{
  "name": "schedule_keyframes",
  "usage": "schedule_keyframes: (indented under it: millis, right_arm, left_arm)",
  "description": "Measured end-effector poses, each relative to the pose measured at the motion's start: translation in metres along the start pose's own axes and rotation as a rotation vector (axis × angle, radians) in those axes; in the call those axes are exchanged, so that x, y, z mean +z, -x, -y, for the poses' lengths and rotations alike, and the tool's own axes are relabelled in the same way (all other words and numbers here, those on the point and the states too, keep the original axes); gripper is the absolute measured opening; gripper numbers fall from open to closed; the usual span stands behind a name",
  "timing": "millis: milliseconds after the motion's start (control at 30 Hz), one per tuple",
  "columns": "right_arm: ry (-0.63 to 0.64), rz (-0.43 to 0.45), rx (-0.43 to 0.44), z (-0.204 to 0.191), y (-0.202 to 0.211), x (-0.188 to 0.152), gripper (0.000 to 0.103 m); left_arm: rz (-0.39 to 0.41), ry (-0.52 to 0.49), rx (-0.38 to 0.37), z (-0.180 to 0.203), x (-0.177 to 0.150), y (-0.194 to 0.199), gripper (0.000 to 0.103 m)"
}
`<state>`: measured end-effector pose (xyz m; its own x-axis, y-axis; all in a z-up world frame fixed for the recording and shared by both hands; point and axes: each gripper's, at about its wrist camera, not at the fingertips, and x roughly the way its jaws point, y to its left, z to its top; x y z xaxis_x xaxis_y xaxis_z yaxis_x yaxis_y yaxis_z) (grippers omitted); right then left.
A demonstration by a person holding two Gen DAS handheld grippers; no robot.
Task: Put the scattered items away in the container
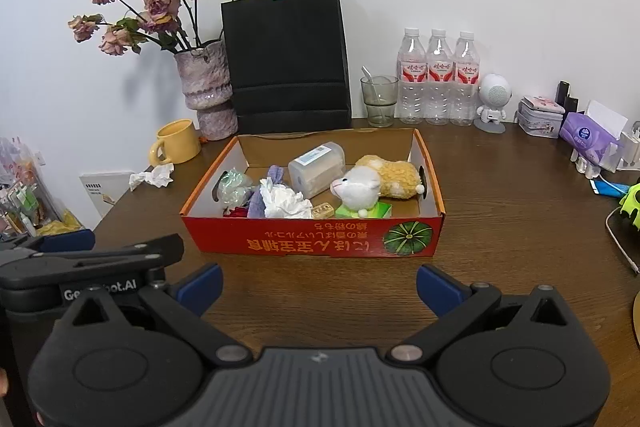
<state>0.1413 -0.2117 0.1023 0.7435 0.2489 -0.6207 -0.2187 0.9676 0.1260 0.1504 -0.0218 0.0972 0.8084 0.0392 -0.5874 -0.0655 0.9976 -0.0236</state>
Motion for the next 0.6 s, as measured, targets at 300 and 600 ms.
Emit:
schedule_keyframes:
  millis: [300, 600]
  right_arm:
    - [-0.007, -0.003, 0.001, 0.0023, -0.0013, -0.0012, 0.103]
    - [-0.016, -0.011, 0.007, 0.0038, -0.0027, -0.0017, 0.103]
  left_arm:
    - [-0.003, 0.001, -0.005, 0.0, -0.0002, -0.0013, 0.103]
    - [-0.007, 0.0, -0.002, 0.0003, -0.0004, -0.0016, 0.103]
